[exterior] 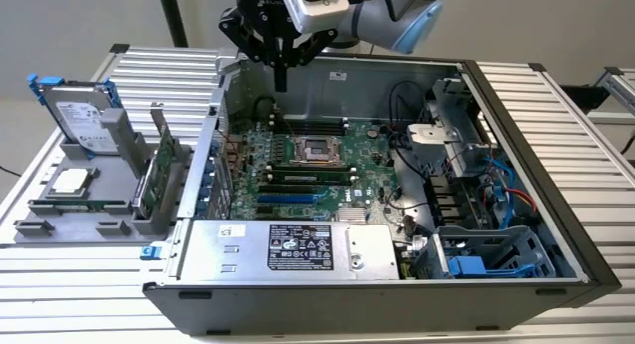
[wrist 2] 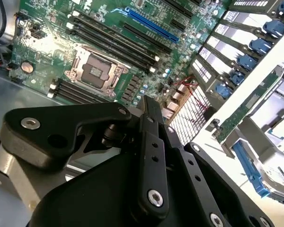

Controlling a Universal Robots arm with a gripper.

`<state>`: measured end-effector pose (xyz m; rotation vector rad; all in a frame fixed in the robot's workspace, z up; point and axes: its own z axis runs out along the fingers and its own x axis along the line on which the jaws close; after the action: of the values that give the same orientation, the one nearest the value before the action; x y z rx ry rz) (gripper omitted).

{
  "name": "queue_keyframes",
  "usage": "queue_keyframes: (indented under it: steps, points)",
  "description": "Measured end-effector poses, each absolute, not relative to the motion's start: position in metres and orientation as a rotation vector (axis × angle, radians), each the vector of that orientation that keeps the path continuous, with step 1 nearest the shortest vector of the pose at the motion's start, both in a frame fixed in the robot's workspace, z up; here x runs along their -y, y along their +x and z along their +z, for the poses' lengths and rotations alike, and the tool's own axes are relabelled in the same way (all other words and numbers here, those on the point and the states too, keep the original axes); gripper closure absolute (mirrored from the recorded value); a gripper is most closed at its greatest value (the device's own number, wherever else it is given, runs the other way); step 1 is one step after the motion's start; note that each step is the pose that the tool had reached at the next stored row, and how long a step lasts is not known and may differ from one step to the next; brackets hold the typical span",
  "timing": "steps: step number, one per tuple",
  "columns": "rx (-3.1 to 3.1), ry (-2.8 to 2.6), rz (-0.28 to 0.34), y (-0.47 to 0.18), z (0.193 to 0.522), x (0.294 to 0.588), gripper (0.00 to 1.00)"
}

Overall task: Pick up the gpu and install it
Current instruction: 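Reach for the gpu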

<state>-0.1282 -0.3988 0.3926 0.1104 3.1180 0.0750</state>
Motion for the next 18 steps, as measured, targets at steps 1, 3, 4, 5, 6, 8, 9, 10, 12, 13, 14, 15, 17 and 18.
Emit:
queue_keyframes:
  steps: [1, 3, 4, 5, 6, 8, 9, 10, 12, 13, 14, 15, 17, 18]
  points:
    - [-3.118, 0.11, 0.075, -0.129, 0.393, 0.399, 1.0]
    - [-3.118, 0.11, 0.075, -0.131, 0.393, 0.399, 1.0]
    - [-3.118, 0.11, 0.075, -0.132, 0.393, 0.399, 1.0]
    - [-3.118, 0.11, 0.075, -0.133, 0.393, 0.399, 1.0]
    - [-3.118, 0.11, 0.075, -0.134, 0.393, 0.399, 1.0]
    - [-3.118, 0.111, 0.075, -0.136, 0.393, 0.399, 1.0]
    - [-3.118, 0.11, 0.075, -0.137, 0.393, 0.399, 1.0]
    - [-3.118, 0.11, 0.075, -0.139, 0.393, 0.399, 1.0]
    - [-3.118, 0.11, 0.075, -0.142, 0.393, 0.399, 1.0]
    - [-3.118, 0.11, 0.075, -0.143, 0.393, 0.399, 1.0]
    - [-3.118, 0.11, 0.075, -0.145, 0.393, 0.399, 1.0]
    - [-3.118, 0.11, 0.075, -0.146, 0.393, 0.399, 1.0]
    - [-3.118, 0.11, 0.075, -0.149, 0.393, 0.399, 1.0]
    - [-3.118, 0.11, 0.075, -0.15, 0.393, 0.399, 1.0]
